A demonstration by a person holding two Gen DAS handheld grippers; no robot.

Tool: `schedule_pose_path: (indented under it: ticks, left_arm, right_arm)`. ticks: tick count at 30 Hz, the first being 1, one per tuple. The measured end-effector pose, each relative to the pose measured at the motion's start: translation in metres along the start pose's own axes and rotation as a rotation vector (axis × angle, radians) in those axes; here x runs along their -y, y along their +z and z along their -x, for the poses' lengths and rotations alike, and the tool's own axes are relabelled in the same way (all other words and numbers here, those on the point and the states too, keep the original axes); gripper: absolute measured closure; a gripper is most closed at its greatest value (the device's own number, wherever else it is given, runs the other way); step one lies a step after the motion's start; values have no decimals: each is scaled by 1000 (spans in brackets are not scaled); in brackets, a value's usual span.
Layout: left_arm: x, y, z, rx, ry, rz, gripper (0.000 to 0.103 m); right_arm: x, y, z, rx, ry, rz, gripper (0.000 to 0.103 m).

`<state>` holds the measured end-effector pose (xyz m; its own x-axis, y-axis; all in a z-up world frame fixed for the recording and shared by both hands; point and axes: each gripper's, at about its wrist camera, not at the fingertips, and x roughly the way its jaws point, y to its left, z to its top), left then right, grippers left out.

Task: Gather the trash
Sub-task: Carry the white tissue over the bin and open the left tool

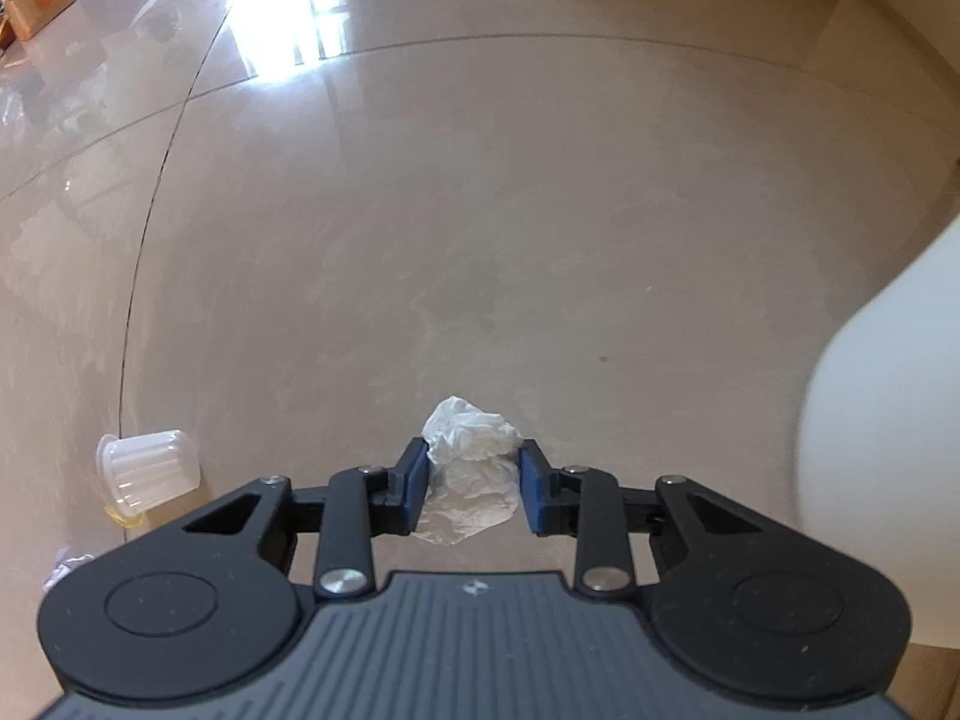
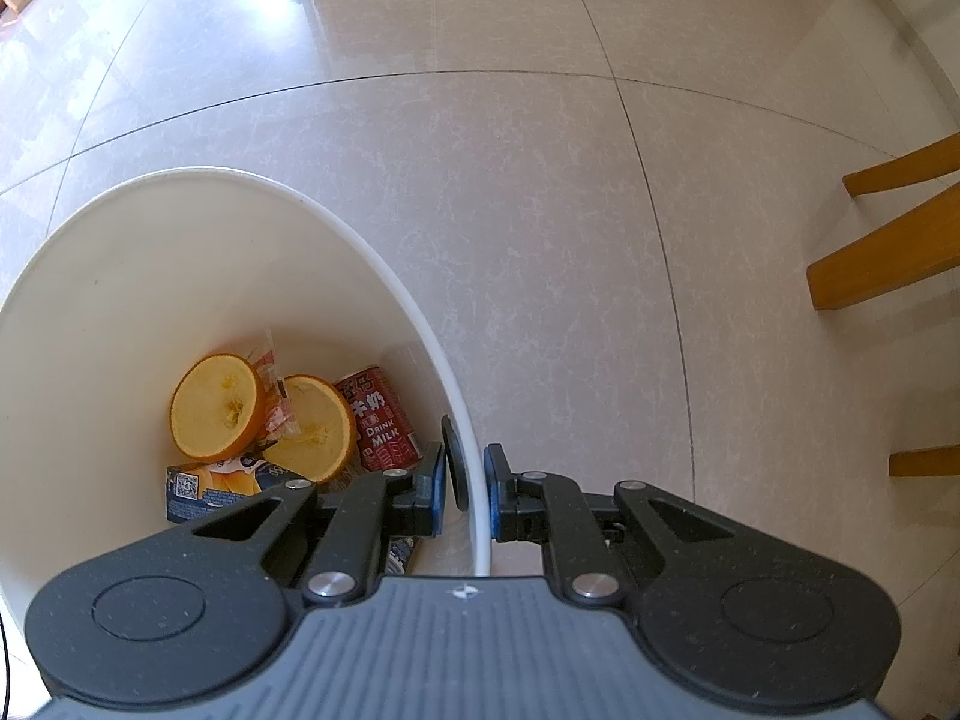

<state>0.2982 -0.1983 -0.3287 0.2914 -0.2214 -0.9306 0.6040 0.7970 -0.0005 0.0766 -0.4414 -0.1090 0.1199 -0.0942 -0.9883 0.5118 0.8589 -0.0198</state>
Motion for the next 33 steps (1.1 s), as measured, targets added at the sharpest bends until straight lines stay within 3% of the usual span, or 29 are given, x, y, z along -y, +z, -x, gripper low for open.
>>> schedule_pose_path:
  ticks: [10,22,28,33]
  left_arm:
    - [24,35,97,16,-53,-132,73]
    - [79,84,249,85,-189,-290,73]
    - [122,91,286,113,-272,-353,73]
    - [152,87,290,111,-359,-389,70]
  right_arm:
    - [4,2,0,-5,15,-23,88]
    - [12,4,-1,-11,35,-48,88]
    - [15,3,-2,-11,43,-52,88]
    - [15,3,-2,-11,42,-51,88]
